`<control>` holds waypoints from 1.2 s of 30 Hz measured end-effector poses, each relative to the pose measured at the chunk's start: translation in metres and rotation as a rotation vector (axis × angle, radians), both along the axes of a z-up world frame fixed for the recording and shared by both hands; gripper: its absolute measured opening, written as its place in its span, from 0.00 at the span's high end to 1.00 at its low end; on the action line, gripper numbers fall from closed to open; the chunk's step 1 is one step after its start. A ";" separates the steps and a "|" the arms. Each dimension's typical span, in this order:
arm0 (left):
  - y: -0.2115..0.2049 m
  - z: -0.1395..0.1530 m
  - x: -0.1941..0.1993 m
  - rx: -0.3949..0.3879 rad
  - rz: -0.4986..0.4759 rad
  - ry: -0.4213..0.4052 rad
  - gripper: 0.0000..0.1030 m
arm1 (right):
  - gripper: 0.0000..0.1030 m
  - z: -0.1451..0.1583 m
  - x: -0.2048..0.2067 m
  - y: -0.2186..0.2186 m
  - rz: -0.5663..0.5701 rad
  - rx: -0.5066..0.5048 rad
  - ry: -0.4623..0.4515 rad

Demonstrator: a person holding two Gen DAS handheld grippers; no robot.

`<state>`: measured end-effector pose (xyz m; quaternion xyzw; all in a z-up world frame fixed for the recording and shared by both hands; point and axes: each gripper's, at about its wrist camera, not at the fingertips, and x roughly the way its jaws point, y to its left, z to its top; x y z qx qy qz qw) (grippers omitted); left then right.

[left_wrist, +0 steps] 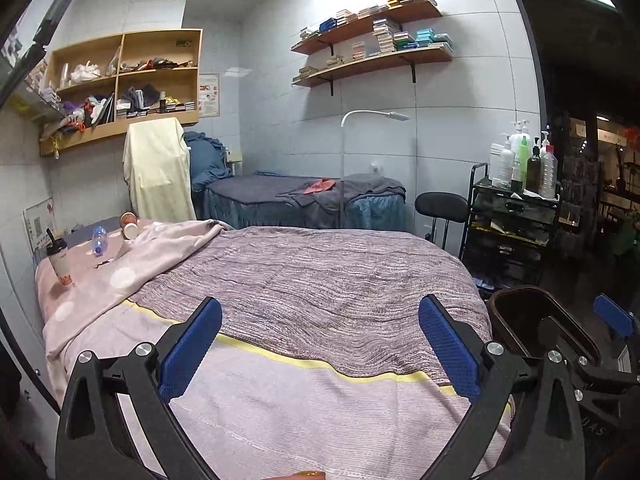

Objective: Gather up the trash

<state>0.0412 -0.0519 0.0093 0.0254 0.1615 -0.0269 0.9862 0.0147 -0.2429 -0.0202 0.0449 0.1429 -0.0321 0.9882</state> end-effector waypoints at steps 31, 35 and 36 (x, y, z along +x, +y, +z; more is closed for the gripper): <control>-0.001 -0.003 -0.003 0.003 -0.008 0.005 0.06 | 0.06 -0.001 0.001 0.002 0.000 -0.002 0.004; -0.002 -0.004 -0.003 0.001 -0.009 0.006 0.06 | 0.06 -0.001 0.001 0.001 -0.003 -0.002 0.006; -0.003 -0.004 -0.003 0.001 -0.009 0.006 0.06 | 0.06 -0.001 0.000 0.001 -0.004 -0.002 0.006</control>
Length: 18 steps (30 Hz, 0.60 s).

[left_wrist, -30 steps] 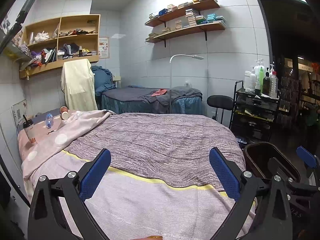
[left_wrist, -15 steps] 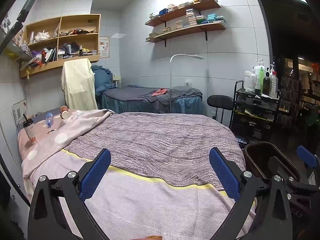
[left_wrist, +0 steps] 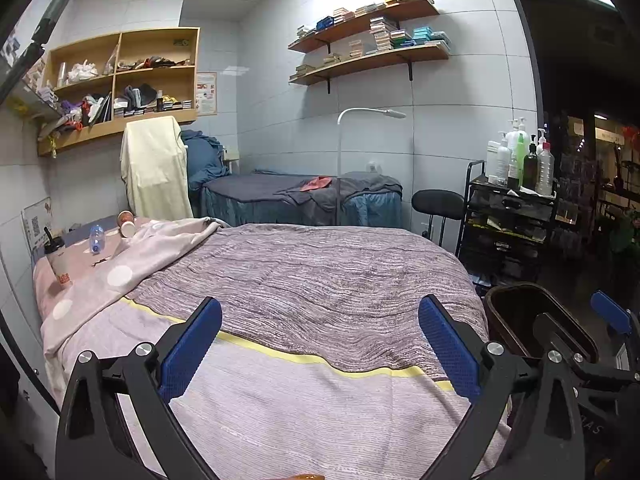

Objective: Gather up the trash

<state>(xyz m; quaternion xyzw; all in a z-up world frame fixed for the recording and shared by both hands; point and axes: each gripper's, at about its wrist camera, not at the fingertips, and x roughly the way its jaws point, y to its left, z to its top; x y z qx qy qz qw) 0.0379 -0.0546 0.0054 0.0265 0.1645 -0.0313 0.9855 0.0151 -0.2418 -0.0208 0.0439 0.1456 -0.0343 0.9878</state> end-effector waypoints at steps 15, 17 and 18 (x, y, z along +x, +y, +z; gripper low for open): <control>-0.004 -0.001 0.000 0.002 -0.004 0.013 0.06 | 0.06 -0.001 0.000 0.000 -0.003 0.002 0.005; -0.004 -0.001 -0.001 -0.001 -0.003 0.015 0.06 | 0.06 -0.001 0.000 0.000 -0.002 0.001 0.004; -0.004 -0.001 -0.001 -0.001 -0.003 0.015 0.06 | 0.06 -0.001 0.000 0.000 -0.003 0.001 0.003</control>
